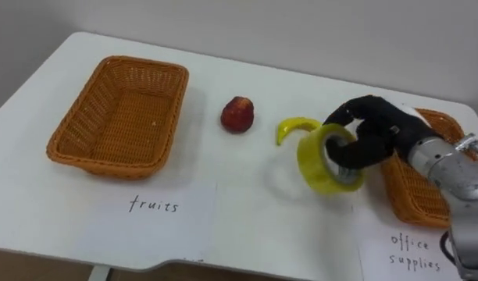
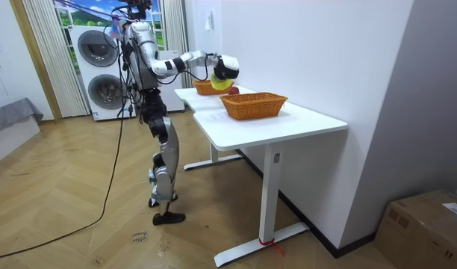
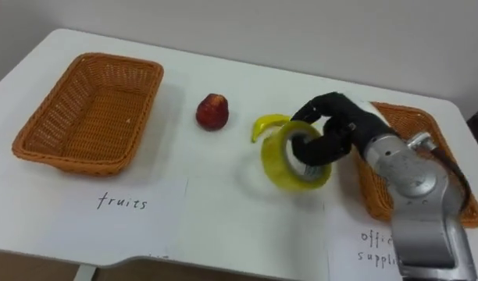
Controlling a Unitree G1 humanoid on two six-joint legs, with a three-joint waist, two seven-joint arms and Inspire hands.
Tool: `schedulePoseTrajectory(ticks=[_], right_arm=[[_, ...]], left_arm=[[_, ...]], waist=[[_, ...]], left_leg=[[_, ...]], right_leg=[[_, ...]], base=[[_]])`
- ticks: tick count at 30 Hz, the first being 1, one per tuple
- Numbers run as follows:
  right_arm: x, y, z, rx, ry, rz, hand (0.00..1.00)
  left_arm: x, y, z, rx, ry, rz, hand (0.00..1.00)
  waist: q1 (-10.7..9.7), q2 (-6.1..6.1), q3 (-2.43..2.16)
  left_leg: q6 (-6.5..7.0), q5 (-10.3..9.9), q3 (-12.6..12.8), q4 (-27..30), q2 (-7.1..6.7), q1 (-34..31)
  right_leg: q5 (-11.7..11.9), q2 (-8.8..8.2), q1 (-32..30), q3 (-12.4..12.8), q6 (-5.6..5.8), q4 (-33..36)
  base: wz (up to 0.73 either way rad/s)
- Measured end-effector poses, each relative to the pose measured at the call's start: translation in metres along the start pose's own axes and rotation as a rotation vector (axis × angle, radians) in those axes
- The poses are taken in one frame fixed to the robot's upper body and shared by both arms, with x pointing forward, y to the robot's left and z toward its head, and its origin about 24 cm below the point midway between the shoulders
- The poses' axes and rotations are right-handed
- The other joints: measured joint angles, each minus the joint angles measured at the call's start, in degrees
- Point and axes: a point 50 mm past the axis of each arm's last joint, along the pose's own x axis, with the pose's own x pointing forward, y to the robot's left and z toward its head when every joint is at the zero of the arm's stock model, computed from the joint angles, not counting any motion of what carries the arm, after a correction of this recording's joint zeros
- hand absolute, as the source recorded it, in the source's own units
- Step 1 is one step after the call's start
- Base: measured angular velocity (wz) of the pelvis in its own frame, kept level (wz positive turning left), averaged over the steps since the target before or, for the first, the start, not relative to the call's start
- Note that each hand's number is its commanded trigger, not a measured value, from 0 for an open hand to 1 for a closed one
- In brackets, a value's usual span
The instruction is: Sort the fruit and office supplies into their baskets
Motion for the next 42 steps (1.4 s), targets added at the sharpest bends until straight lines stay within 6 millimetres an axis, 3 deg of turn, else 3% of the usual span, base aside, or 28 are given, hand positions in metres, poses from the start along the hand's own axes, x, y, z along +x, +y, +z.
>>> schedulePoseTrajectory(ticks=[8,14,23,31,42], right_arm=[[-0.006,-0.023,-0.003,-0.02,-0.009,-0.185,1.0],[-0.011,-0.037,-0.01,0.078,-0.013,-0.313,1.0],[-0.008,-0.04,-0.03,0.111,0.069,-0.366,1.0],[-0.005,-0.034,-0.055,0.207,0.154,-0.351,1.0],[-0.007,-0.04,-0.076,0.241,0.23,-0.367,1.0]], left_arm=[[0.0,0.003,-0.007,-0.01,0.007,0.007,0.0],[-0.001,0.002,-0.009,-0.01,0.013,0.006,0.0],[-0.001,0.003,-0.007,-0.03,0.012,0.007,0.0],[-0.002,0.005,-0.003,-0.032,-0.014,-0.012,0.0],[-0.002,0.005,-0.006,-0.03,0.0,-0.026,0.0]], waist=[[-1.6,-0.11,-0.2],[-2.1,-0.15,-0.23],[-3.2,0.44,0.03],[-4.5,0.57,-0.02],[-4.3,0.41,-0.13]], left_leg=[[0.08,0.0,0.3,0.0,-0.04,-0.2],[0.08,0.0,0.3,-0.1,-0.02,-0.1],[0.15,-0.1,0.5,-0.1,0.0,-0.1],[0.16,-0.1,0.5,-0.1,0.01,-0.1],[0.16,-0.1,0.6,-0.1,0.03,-0.1]], right_leg=[[0.0,-0.15,-0.4,0.2,0.05,0.1],[0.0,-0.1,-0.3,0.2,0.05,0.1],[0.0,-0.06,-0.5,0.4,0.06,0.1],[0.0,-0.07,-0.5,0.3,0.08,0.1],[0.0,-0.06,-0.5,0.5,0.08,0.2]], base=[[-0.01],[0.0],[-0.01],[0.0],[0.0]])
